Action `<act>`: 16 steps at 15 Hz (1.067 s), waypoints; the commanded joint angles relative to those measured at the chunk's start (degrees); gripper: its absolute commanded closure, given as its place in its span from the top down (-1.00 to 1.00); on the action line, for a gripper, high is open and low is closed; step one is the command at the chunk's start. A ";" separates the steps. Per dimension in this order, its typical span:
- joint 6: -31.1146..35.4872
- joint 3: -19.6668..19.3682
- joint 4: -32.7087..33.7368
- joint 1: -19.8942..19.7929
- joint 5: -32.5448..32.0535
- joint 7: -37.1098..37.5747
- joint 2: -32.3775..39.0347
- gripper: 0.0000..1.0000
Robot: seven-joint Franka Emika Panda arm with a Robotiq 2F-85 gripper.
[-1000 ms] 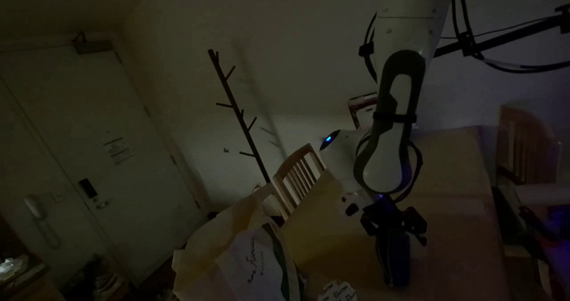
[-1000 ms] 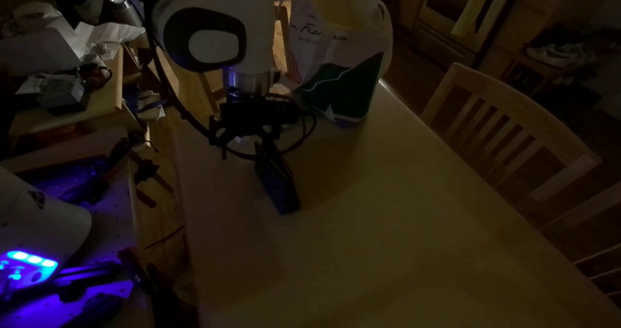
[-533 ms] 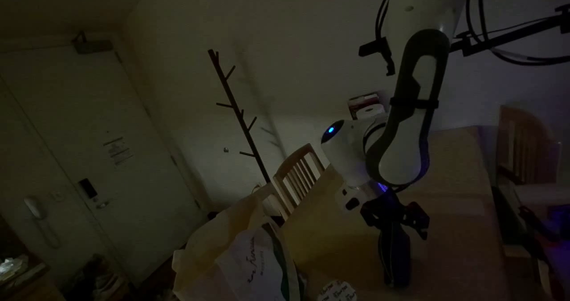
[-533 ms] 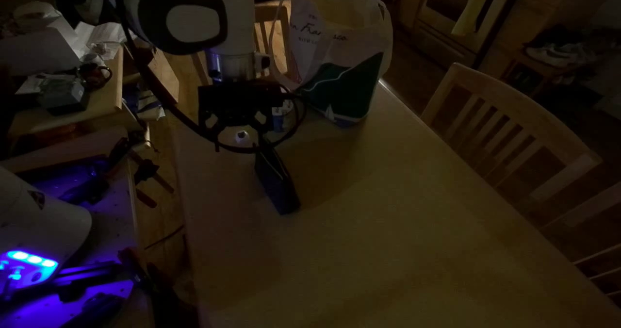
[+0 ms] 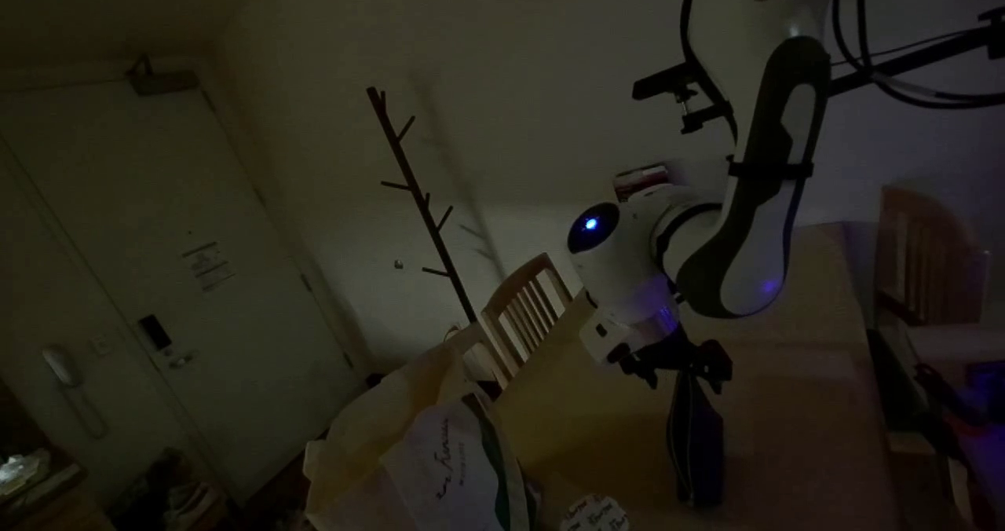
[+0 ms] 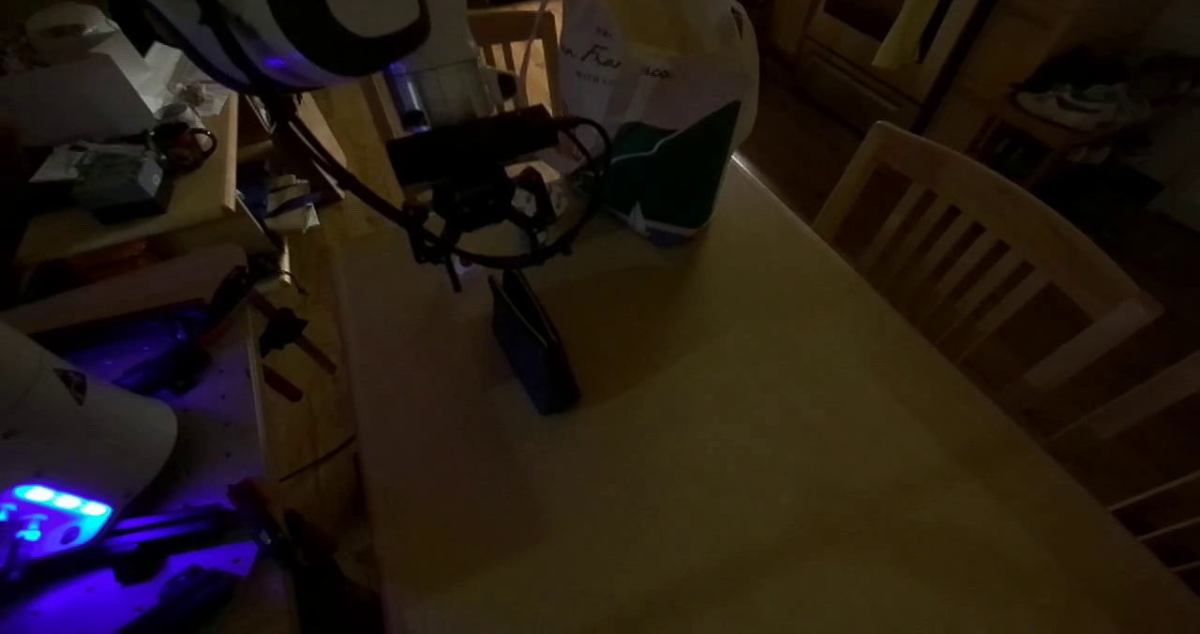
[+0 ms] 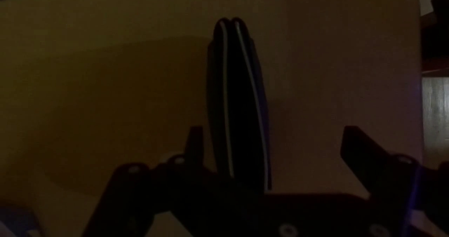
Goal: Put the toothbrush inside the dark blue toiletry bag, pick up the white object from the table and put it inside the white and blue bag
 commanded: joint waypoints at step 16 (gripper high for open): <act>30.08 22.26 8.88 -14.32 27.77 -38.04 20.43 1.00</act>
